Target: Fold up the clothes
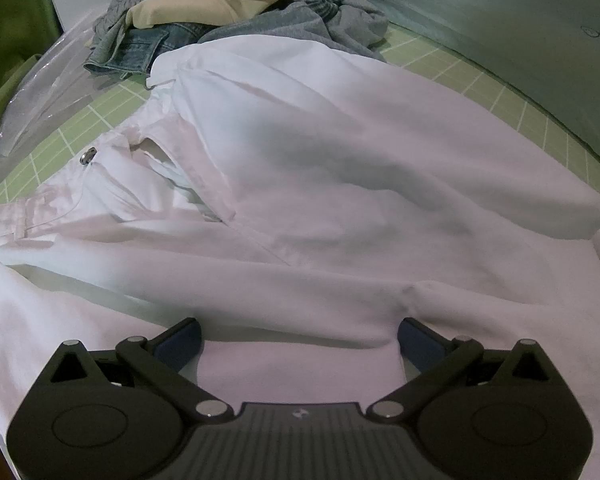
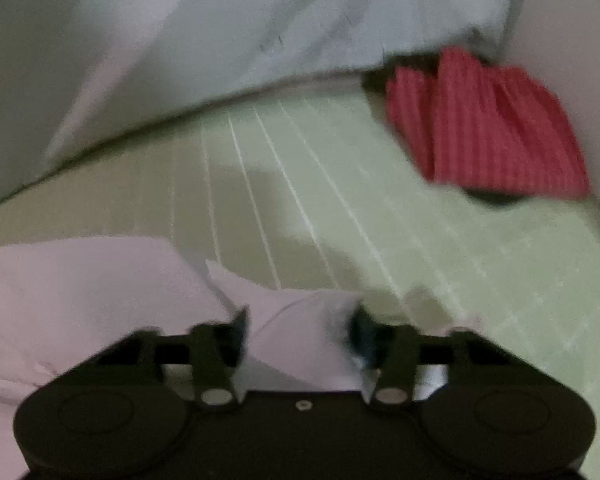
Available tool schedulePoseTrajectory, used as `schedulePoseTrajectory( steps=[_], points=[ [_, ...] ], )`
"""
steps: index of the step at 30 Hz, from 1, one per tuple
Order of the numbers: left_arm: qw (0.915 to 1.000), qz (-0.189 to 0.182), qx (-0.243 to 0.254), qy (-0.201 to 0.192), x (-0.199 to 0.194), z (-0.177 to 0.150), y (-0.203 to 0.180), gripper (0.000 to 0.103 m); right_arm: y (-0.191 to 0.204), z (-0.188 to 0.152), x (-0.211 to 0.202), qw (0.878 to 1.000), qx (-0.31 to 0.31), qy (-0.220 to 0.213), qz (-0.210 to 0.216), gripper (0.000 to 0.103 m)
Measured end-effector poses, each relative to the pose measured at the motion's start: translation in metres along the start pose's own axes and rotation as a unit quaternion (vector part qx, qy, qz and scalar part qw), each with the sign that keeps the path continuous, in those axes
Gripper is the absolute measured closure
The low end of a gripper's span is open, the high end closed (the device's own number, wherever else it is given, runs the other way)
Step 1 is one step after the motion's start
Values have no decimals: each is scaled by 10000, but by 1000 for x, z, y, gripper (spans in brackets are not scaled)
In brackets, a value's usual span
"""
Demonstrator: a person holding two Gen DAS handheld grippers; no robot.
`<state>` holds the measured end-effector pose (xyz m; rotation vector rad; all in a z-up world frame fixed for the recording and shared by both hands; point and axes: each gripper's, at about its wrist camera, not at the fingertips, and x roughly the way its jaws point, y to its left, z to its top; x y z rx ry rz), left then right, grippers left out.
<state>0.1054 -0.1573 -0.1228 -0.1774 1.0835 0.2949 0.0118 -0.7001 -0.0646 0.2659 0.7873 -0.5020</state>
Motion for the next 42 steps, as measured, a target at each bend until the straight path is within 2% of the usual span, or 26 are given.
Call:
schedulePoseTrajectory(
  steps=[1,6,9,11,12,13,15,18,20,23,26,29,34,37,38,39,40,42],
  points=[
    [10000,-3,3,4,0,0,0,0,0,6,-4,9999,-47,-151,35,76],
    [10000,-16,18,10,-1,0,1,0,6,59,-26,9921,-248,-1226,74,77],
    [10000,-21,23,-11,-1,-1,2,0,7,83,-14,9885,-34,-1509,-63,75],
    [10000,-25,25,-32,-1,-2,2,0,8,97,-5,9857,123,-1672,-162,58],
    [10000,-26,26,-43,-1,-2,3,0,8,105,0,9841,202,-1753,-212,40],
    [10000,-27,27,-57,-1,-3,3,0,9,112,5,9823,280,-1834,-262,34],
    [10000,-28,29,-83,-2,-3,3,0,9,127,14,9783,437,-1995,-362,33],
    [9999,-29,31,-122,-3,-5,4,0,-19,104,17,9768,1295,-1635,-489,22],
    [9999,-26,28,-135,-3,-5,4,0,-41,83,18,9714,1915,-1280,-578,22],
    [9999,-21,24,-128,-3,-4,4,0,-57,50,26,9688,2332,-640,-550,22],
    [9999,-23,27,-130,-3,-4,4,0,-59,29,34,9679,2452,-275,-477,22],
    [9999,-25,29,-131,-3,-4,4,0,-55,21,46,9674,2498,-69,-419,22],
    [9999,-28,34,-134,-3,-5,5,0,-43,33,69,9779,1975,-24,-690,22],
    [9999,-30,35,-144,-3,-5,5,0,-47,42,79,9791,1866,22,-804,22],
    [9999,-30,34,-151,-3,-5,5,0,-47,45,80,9798,1834,50,-792,22],
    [9999,-31,34,-158,-3,-5,5,0,-47,48,81,9806,1799,83,-774,35],
    [9999,-32,32,-165,-3,-5,5,0,-47,52,82,9819,1764,139,-677,62],
    [9998,-33,29,-176,-3,-5,5,0,-46,59,83,9837,1721,270,-448,97]
  ],
)
